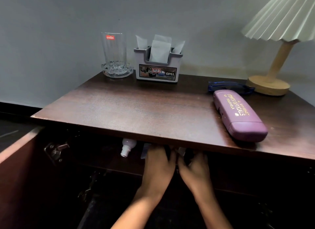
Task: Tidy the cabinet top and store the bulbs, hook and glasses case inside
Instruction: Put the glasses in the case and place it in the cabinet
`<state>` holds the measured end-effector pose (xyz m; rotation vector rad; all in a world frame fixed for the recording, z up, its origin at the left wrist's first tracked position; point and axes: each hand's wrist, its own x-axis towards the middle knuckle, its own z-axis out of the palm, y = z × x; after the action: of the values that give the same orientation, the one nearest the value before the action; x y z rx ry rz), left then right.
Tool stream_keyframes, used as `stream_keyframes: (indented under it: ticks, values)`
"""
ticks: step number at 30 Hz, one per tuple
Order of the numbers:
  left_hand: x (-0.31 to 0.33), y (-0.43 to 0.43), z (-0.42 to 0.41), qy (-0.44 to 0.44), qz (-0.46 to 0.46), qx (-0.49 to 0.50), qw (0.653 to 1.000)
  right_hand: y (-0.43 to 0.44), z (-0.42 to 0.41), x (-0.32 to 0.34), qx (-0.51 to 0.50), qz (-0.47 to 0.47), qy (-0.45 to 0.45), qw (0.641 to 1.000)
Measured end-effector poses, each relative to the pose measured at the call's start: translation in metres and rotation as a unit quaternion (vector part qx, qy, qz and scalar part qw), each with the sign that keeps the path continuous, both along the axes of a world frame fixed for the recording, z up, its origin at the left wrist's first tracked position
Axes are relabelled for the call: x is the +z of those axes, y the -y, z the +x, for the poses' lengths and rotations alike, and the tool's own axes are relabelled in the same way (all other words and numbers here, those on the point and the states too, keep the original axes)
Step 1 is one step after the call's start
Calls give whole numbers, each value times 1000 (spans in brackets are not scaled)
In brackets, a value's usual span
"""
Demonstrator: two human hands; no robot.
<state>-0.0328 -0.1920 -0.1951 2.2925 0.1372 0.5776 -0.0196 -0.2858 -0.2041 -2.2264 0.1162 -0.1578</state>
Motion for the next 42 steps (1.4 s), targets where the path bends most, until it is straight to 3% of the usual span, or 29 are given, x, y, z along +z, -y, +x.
stream_keyframes:
  ticks: [5, 7, 9, 11, 13, 16, 20, 23, 25, 28, 30, 35, 42]
  values:
    - [24, 1, -35, -3, -23, -20, 1000, 16, -62, 31, 14, 13, 72, 997]
    - [49, 1, -46, 22, -67, -89, 994, 20, -90, 62, -11, 7, 195, 981]
    - [80, 2, -54, 34, -115, -174, 977, 27, -102, 102, -63, -8, 332, 941]
    - [109, 3, -55, 56, -176, -209, 960, 37, -93, 131, -91, -55, 389, 915]
    - [131, 4, -43, 86, -226, -217, 946, 49, -69, 149, -107, -133, 321, 932]
    - [150, 7, -12, 96, -220, -243, 940, 56, -39, 154, -71, -250, 112, 959]
    - [143, 5, 21, 0, -150, -276, 950, 62, -22, 156, -16, -287, 47, 957]
    - [138, -4, 36, -65, -157, -291, 941, 73, -15, 159, 45, -211, 50, 975]
    - [135, -11, 45, -102, -168, -295, 935, 79, -10, 166, 113, -106, 71, 985]
    - [138, -22, 55, -141, -195, -316, 918, 84, 1, 181, 195, 7, 82, 977]
    - [139, -26, 57, -125, -214, -329, 911, 87, 8, 187, 235, -29, 90, 967]
    - [133, -31, 54, -129, -283, -329, 892, 78, 24, 178, 279, -221, 163, 920]
    - [128, -41, 50, -151, -380, -304, 860, 69, 32, 174, 293, -328, 309, 843]
